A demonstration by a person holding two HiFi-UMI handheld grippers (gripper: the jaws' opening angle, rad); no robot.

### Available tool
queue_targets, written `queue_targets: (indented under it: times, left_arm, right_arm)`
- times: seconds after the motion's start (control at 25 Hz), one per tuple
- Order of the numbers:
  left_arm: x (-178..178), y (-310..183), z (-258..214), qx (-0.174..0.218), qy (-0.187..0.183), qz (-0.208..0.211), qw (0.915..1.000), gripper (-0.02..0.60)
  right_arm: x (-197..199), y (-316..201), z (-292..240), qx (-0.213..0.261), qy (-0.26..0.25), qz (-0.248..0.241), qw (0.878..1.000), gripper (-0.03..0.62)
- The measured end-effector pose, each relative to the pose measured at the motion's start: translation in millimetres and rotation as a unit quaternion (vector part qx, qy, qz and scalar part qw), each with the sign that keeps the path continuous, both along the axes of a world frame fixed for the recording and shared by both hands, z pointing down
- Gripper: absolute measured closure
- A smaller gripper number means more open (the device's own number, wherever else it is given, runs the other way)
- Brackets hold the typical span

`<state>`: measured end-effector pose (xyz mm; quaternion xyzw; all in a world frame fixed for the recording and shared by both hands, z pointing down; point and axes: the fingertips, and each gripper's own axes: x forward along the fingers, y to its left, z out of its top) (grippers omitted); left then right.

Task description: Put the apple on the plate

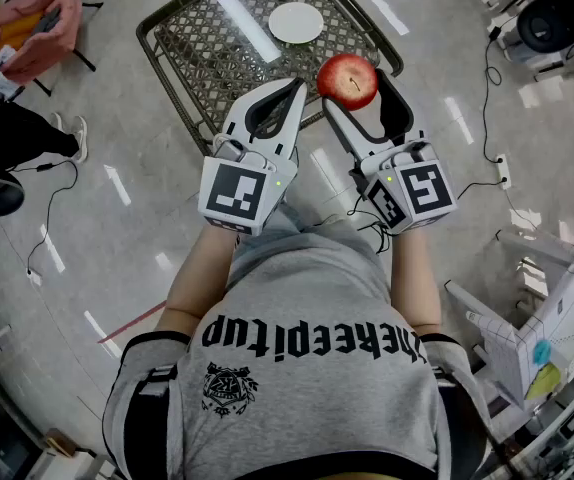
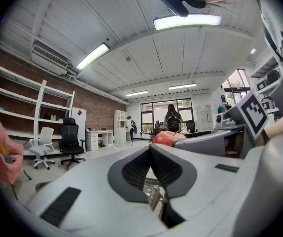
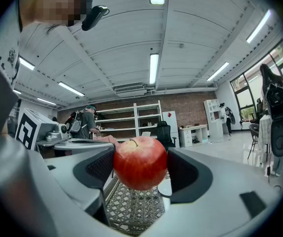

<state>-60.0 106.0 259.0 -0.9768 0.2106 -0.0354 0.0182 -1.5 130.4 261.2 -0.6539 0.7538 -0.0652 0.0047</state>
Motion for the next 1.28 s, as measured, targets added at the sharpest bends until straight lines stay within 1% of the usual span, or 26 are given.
queue_targets:
  times: [0.4, 0.6, 0.8, 0.96, 1.16, 1.28]
  left_arm:
    - [-11.5, -11.7, -1.6, 0.001, 0.003, 0.006, 1.0000, 0.551]
    - [-18.9, -24.4, -3.0, 0.004, 0.006, 0.019, 0.9998, 0.551]
    - [-33.0, -39.4, 2.8, 0.008, 0.003, 0.036, 0.9993, 0.552]
    - [-39.5, -48.0, 1.3, 0.015, 0.003, 0.049, 0.9987, 0.552]
    - [-32.8, -47.7, 7.8, 0.008, 0.000, 0.052, 0.9986, 0.552]
    - [-31.2, -55.9, 10.6, 0.017, 0.006, 0.052, 0.9985, 0.551]
  right_arm:
    - [-11.0, -9.2, -1.1, 0.006, 0.001, 0.008, 1.000, 0.243]
    - [-20.9, -20.0, -1.9, 0.007, 0.002, 0.018, 1.000, 0.243]
    - [-36.0, -30.5, 0.3, 0.007, -0.017, 0.036, 0.999, 0.232]
    - [-46.6, -35.2, 0.2, 0.005, -0.006, 0.042, 0.999, 0.230]
    - [-40.1, -32.7, 10.3, -0.007, 0.008, 0.048, 0.999, 0.230]
    - [-36.1, -41.5, 16.3, -0.011, 0.012, 0.051, 0.999, 0.230]
